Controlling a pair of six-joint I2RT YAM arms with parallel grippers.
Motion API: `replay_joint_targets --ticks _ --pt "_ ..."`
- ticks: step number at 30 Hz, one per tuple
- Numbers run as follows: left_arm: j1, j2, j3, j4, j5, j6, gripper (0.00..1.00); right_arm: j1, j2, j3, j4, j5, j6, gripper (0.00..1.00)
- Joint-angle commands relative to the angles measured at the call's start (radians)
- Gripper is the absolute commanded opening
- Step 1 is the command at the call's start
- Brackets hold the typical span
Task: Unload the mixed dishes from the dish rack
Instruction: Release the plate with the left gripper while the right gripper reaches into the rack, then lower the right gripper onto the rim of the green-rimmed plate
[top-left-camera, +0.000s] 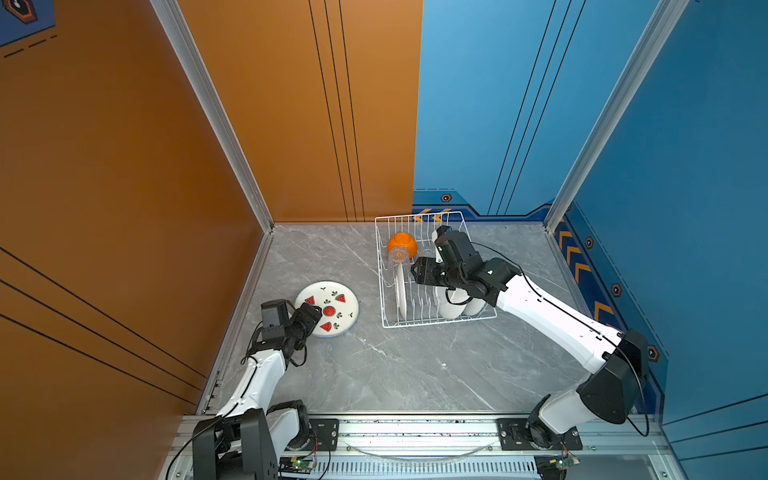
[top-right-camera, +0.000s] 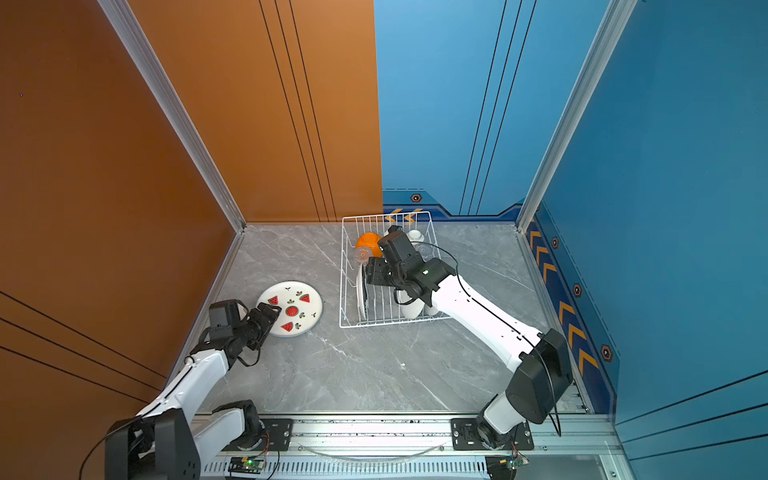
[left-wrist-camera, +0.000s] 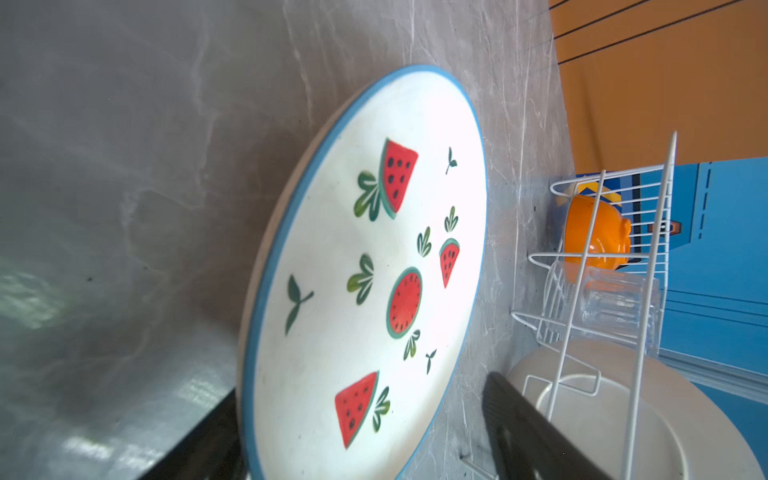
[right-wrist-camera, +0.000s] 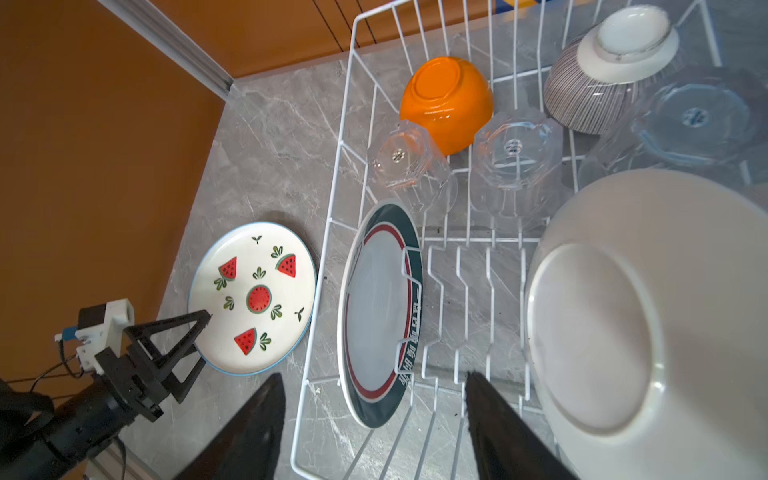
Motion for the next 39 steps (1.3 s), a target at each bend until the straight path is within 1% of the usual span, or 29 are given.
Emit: replay_joint_targets --ticks 1,4,8,10,13,14,18,23,25,29,34,39 --pt "-0.003 -0.048 0.056 -0.192 -0.06 0.111 0.99 -0.038 -0.022 -0.009 -0.064 0.018 0.06 0.7" --pt "-0.056 -0.09 0.051 -0.234 -0.139 0.172 0.98 -0.044 -0.032 -0.035 -0.064 0.044 0.021 0.7" --pt "-0.116 -0.211 -0.021 -0.23 -0.213 0.155 0.98 -0.04 -0.053 -0.065 -0.064 0.075 0.007 0.7" --pt "-0.125 -0.276 -0.027 -0.272 -0.201 0.137 0.98 -0.032 -0.074 -0.066 -0.06 0.062 0.03 0.7" --pt "-0.172 -0.356 -0.044 -0.286 -0.207 0.142 0.98 0.002 -0.102 -0.067 -0.043 0.054 0.022 0.7" --pt "-0.182 -0.373 -0.049 -0.285 -0.211 0.144 0.98 0.045 -0.108 -0.067 -0.039 0.053 0.01 0.7" --pt "-0.197 -0.414 -0.031 -0.288 -0.189 0.17 0.98 0.093 -0.119 -0.089 -0.016 0.034 0.04 0.71" --pt "-0.196 -0.403 -0.021 -0.261 -0.193 0.183 0.98 0.135 -0.119 -0.132 0.018 0.032 0.066 0.71" --pt "-0.196 -0.382 -0.022 -0.235 -0.167 0.183 0.98 0.16 -0.126 -0.149 0.02 0.051 0.059 0.71" --pt "-0.191 -0.336 -0.027 -0.198 -0.155 0.185 0.98 0.187 -0.129 -0.174 0.024 0.095 0.024 0.72" --pt "-0.17 -0.29 -0.003 -0.171 -0.145 0.184 0.98 0.179 -0.089 -0.162 0.027 0.101 -0.021 0.72" --pt "-0.168 -0.275 0.027 -0.159 -0.164 0.204 0.98 0.164 -0.071 -0.125 0.027 0.088 -0.025 0.72"
